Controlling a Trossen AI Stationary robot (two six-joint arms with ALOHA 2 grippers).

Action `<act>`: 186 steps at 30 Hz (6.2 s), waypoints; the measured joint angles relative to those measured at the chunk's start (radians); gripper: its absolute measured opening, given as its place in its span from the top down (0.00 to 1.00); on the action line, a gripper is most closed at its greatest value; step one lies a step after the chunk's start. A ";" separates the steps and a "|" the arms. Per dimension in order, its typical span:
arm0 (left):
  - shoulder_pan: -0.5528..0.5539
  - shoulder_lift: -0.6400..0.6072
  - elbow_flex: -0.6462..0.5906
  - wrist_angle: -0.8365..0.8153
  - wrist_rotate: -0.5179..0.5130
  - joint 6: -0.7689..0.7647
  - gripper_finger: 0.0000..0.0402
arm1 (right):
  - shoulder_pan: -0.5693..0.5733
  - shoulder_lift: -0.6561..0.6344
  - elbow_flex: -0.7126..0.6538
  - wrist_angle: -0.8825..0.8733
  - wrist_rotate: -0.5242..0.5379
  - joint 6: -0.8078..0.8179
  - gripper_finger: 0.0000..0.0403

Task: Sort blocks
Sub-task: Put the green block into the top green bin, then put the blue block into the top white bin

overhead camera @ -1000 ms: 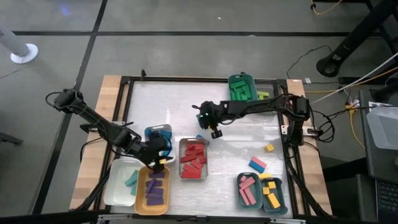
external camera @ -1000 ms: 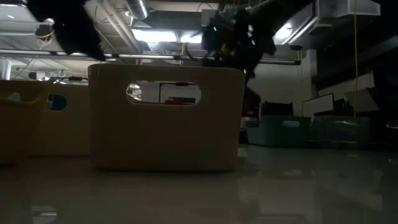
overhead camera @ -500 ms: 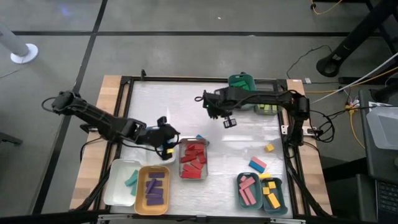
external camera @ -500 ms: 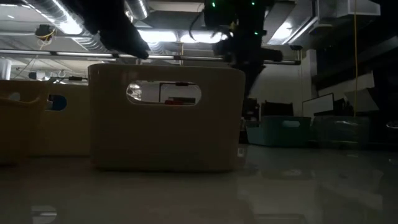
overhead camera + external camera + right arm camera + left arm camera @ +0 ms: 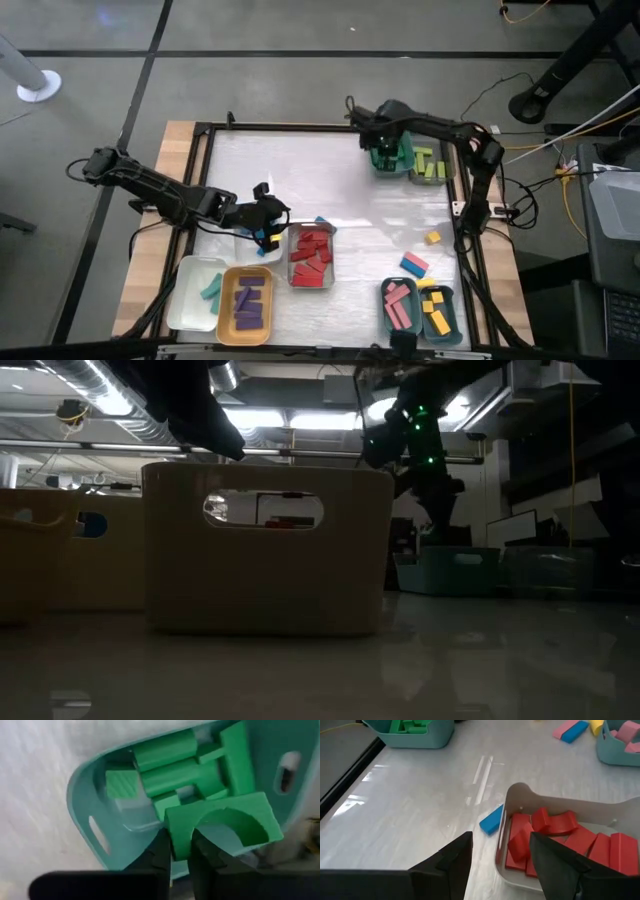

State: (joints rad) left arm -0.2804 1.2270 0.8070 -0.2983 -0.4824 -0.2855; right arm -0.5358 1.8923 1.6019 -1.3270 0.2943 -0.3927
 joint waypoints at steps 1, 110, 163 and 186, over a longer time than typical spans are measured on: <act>0.000 0.000 0.000 0.000 0.000 0.000 0.54 | -0.018 0.000 -0.003 0.000 -0.024 0.000 0.87; 0.025 0.144 0.000 0.227 0.008 -0.056 0.54 | 0.635 -0.011 -0.798 1.668 0.056 0.286 0.53; -0.044 0.049 0.000 0.085 0.000 -0.065 0.54 | 0.489 -0.075 -0.505 1.495 -0.213 0.077 0.85; -0.094 -0.030 0.000 0.095 -0.005 -0.018 0.54 | 0.565 0.212 -0.218 1.734 -0.445 0.203 0.85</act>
State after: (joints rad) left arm -0.3748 1.1969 0.8066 -0.2031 -0.4876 -0.3037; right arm 0.0292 2.1046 1.3834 0.4071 -0.1509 -0.1898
